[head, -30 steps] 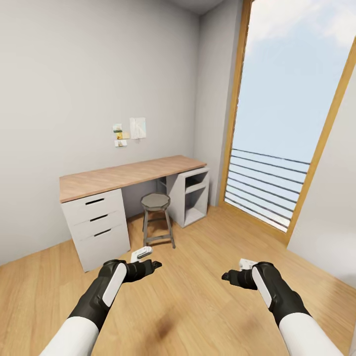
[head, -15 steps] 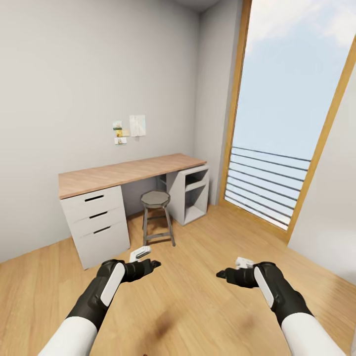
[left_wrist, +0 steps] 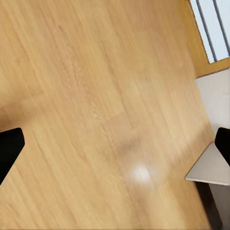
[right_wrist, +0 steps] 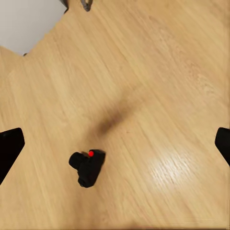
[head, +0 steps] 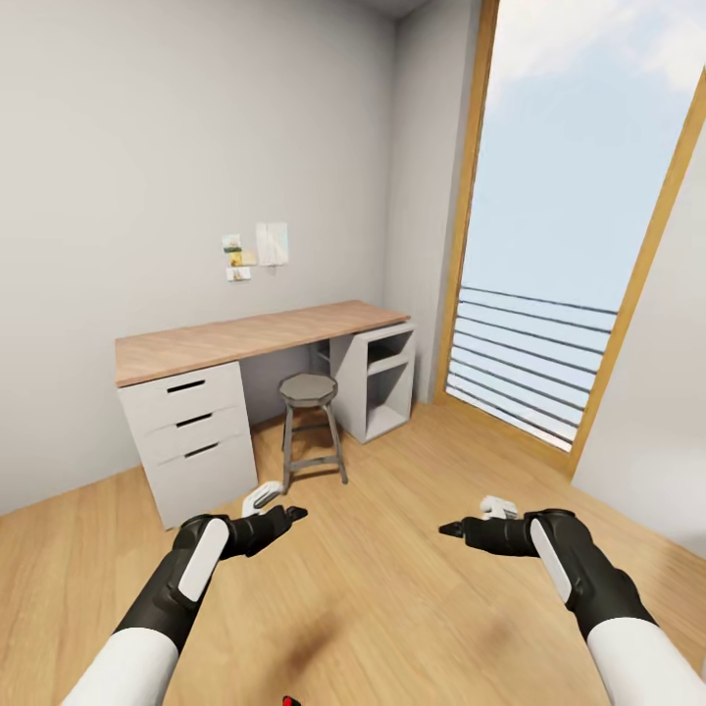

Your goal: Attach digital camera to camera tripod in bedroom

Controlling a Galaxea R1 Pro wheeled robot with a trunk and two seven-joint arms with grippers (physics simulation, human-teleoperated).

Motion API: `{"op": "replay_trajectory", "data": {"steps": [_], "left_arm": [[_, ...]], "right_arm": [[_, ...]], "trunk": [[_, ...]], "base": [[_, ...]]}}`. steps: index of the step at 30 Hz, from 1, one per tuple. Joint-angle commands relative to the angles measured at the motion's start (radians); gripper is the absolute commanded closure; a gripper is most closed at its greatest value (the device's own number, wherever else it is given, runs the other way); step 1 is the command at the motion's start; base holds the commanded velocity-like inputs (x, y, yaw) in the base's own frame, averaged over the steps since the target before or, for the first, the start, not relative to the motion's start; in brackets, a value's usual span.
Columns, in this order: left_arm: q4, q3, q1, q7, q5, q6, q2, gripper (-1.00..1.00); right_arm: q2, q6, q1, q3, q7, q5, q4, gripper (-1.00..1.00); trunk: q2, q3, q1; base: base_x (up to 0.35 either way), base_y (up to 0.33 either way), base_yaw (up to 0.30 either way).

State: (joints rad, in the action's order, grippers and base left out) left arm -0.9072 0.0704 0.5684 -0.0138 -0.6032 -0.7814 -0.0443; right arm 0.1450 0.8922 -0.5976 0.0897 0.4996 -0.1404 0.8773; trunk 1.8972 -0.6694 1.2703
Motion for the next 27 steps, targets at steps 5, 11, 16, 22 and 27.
{"op": "replay_trajectory", "data": {"steps": [5,11,16,22,27], "left_arm": [[-0.002,0.008,0.001,-0.005,-0.016,-0.007,0.015,-1.00],[0.004,0.009,0.001,-0.059,-0.125,-0.008,0.052,-1.00],[0.006,0.007,0.001,-0.073,-0.182,-0.008,0.077,-1.00],[0.008,0.006,0.001,-0.078,-0.216,-0.009,0.094,-1.00],[0.007,0.005,0.001,-0.077,-0.213,-0.008,0.095,-1.00]], "right_arm": [[0.009,0.027,-0.001,0.002,0.036,-0.007,0.004,-1.00],[0.014,0.035,-0.001,0.001,0.089,-0.005,0.007,-1.00],[0.014,0.036,-0.001,0.001,0.094,-0.006,0.008,-1.00],[0.013,0.036,-0.001,0.001,0.098,-0.007,0.008,-1.00],[0.013,0.038,-0.001,0.001,0.098,-0.008,0.008,-1.00]], "trunk": [[0.036,-0.017,0.019],[0.078,-0.036,0.042],[0.113,-0.051,0.061],[0.155,-0.070,0.084],[0.190,-0.086,0.104]], "base": [[0.000,0.000,0.000],[0.000,0.000,0.000],[0.000,0.000,0.000],[0.000,0.000,0.000],[0.000,0.000,0.000]]}}
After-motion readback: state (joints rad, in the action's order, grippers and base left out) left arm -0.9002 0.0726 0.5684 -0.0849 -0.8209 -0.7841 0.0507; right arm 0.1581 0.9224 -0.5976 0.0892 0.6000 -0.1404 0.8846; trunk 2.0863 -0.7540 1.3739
